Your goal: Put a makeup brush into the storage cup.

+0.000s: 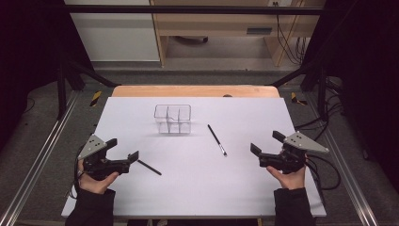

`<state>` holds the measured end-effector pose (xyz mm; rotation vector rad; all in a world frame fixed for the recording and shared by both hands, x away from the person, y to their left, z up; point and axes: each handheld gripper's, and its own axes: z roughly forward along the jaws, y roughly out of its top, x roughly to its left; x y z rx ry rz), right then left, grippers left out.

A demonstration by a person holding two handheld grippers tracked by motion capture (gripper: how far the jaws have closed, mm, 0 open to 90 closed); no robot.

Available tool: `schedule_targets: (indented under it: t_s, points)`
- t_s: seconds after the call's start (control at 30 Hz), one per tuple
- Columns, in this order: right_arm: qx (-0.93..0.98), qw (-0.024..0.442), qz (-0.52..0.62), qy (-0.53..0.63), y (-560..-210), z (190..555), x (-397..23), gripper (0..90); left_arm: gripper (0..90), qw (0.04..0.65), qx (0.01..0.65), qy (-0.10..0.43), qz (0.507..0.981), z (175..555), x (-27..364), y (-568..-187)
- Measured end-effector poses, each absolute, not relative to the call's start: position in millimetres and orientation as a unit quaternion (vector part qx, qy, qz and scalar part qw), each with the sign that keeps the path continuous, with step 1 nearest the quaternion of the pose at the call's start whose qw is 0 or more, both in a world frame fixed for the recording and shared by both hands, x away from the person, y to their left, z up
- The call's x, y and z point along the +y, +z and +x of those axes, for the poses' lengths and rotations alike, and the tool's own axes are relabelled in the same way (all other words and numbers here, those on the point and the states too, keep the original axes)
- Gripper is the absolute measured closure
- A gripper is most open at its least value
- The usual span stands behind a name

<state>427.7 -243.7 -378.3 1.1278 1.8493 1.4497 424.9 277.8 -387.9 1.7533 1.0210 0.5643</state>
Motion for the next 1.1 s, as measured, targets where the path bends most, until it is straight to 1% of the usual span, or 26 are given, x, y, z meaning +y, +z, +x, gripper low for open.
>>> schedule_targets:
  t_s: [0.33, 0.87, 1.1]
  points:
    - [0.690, 0.259, 0.416, 0.533, -380, 427, -240, 4.8, 2.6, 0.494, 0.414, 0.226, 0.730, 425, 279, -387]
    - [0.708, 0.255, 0.404, 0.520, -381, 428, -223, 4.5, 2.6, 0.457, 0.390, 0.200, 0.774, 438, 279, -393]
    - [0.712, 0.251, 0.401, 0.518, -382, 429, -220, 4.5, 2.9, 0.443, 0.378, 0.198, 0.788, 447, 281, -391]
